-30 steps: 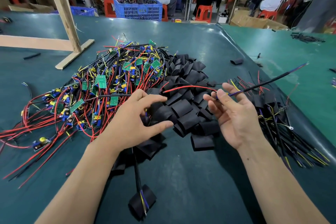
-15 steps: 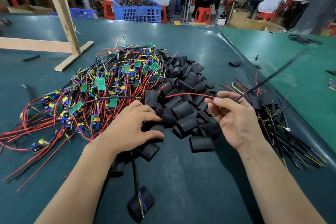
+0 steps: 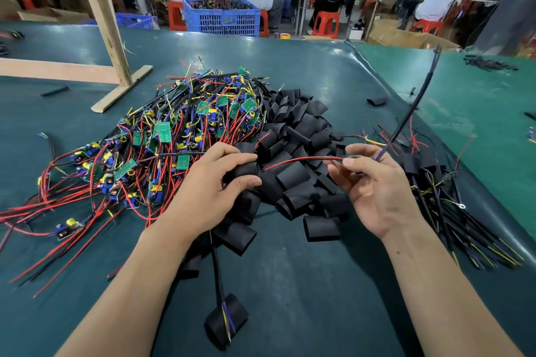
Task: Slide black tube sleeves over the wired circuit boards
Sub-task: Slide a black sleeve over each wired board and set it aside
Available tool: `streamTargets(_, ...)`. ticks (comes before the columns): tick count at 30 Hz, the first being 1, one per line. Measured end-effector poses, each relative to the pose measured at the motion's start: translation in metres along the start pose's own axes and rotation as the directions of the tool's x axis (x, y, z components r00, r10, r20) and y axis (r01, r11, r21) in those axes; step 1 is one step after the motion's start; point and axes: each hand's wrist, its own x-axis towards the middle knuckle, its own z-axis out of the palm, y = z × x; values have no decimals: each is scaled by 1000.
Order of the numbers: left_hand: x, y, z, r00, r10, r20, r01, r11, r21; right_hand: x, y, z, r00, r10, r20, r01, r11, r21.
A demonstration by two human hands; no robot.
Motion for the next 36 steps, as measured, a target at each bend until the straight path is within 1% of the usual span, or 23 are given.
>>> streamTargets(4, 0, 2, 2, 1000, 12, -6, -12, 998, -69, 0, 1, 0, 999, -36, 23, 36, 999, 8)
streamTargets(7, -1, 3, 3, 1000, -19, 6, 19, 994, -108, 0, 2, 0, 998, -59, 36, 60, 998, -12)
streamTargets(10, -2, 5, 5, 1000, -2, 17, 4, 995, -99, 0, 5, -1, 993, -110, 52, 113, 991, -72)
streamTargets(12, -2, 5, 5, 1000, 27, -8, -27, 997, -66, 0, 7, -1, 985, -163, 65, 169, 980, -109)
streamTargets(15, -2, 6, 4, 999, 32, -24, -33, 998, -60, 1, 9, -1, 965, -255, 59, 262, 952, -160)
streamTargets(18, -2, 5, 4, 998, 43, -53, -46, 997, -67, 2, 6, -1, 949, -313, 34, 315, 940, -133)
streamTargets(24, -2, 2, 8, 998, 30, -48, -32, 998, -49, 2, 6, -2, 954, -290, 80, 298, 949, -108)
streamTargets(31, -2, 0, 9, 1000, 8, 2, -8, 998, -57, 2, 5, -3, 953, -297, 55, 301, 949, -90)
streamTargets(36, -2, 3, 11, 999, 45, -7, -45, 998, -46, 1, 12, -1, 951, -302, 64, 309, 932, -192)
